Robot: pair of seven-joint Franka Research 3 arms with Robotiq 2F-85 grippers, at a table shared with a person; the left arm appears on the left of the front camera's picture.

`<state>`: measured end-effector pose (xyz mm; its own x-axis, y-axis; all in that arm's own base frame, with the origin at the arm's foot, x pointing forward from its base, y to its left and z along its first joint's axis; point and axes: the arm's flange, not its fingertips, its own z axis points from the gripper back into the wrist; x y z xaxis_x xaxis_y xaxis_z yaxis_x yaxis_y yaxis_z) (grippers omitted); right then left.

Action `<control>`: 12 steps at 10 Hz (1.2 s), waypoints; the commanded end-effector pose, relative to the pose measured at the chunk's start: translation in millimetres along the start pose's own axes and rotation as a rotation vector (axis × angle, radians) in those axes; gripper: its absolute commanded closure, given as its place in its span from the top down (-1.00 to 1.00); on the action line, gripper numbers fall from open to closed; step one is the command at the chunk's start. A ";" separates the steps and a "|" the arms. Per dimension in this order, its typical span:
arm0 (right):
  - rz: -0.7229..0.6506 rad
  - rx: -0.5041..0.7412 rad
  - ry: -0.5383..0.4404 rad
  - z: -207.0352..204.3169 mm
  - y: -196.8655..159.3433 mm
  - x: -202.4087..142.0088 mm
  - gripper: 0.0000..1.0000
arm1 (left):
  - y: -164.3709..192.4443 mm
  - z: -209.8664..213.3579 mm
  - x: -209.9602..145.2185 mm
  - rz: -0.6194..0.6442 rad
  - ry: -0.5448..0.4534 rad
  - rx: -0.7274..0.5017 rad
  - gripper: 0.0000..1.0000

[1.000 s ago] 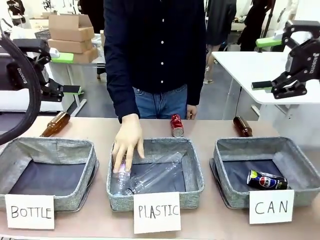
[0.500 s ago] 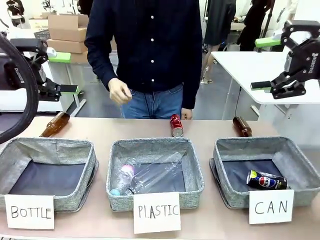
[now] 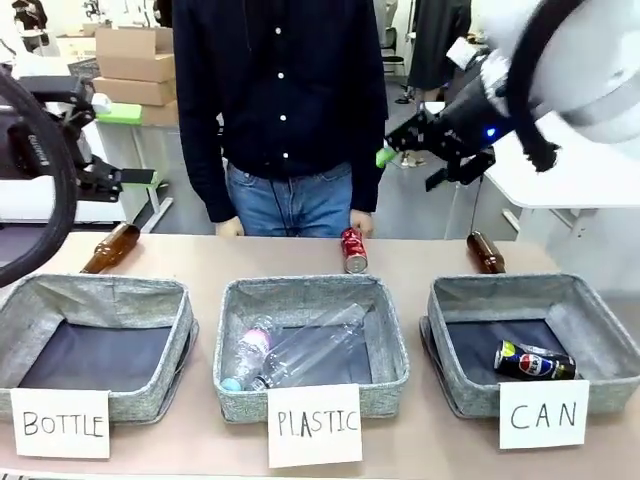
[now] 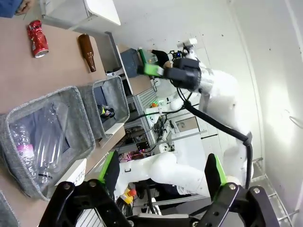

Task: Sort the can waste into the basket.
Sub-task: Pick up the can waste from the table and place it in the right Fabric basket.

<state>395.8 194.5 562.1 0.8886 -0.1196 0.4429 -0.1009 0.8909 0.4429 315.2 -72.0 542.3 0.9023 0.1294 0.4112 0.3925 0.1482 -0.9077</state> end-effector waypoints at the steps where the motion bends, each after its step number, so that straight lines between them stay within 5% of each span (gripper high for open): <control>1: -0.006 -0.195 0.115 6.9 -0.2 7.0 1.00 | -4.7 -0.4 0.5 0.009 -0.012 -0.018 0.88; 2: 0.000 0.000 0.000 0.0 0.0 0.0 1.00 | -4.7 -0.4 0.5 0.009 -0.012 -0.018 0.88; 4: 0.000 0.000 0.000 0.0 0.0 0.0 1.00 | -4.7 -0.4 0.5 0.009 -0.012 -0.018 0.88; 6: 0.090 -0.139 0.098 -44.3 24.2 40.6 1.00 | -4.7 -0.4 0.5 0.009 -0.012 -0.018 0.88; 9: 0.063 -0.319 0.243 -185.5 66.6 128.7 1.00 | -4.7 -0.4 0.5 0.009 -0.012 -0.018 0.88; 12: -0.037 -0.570 0.354 -291.2 54.7 135.2 1.00 | -4.7 -0.4 0.5 0.009 -0.012 -0.018 0.88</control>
<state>612.8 321.3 398.5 0.9802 -0.0643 0.1875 0.0744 0.9961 -0.0472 315.2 -71.7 542.5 0.9022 0.1309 0.4110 0.3921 0.1479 -0.9080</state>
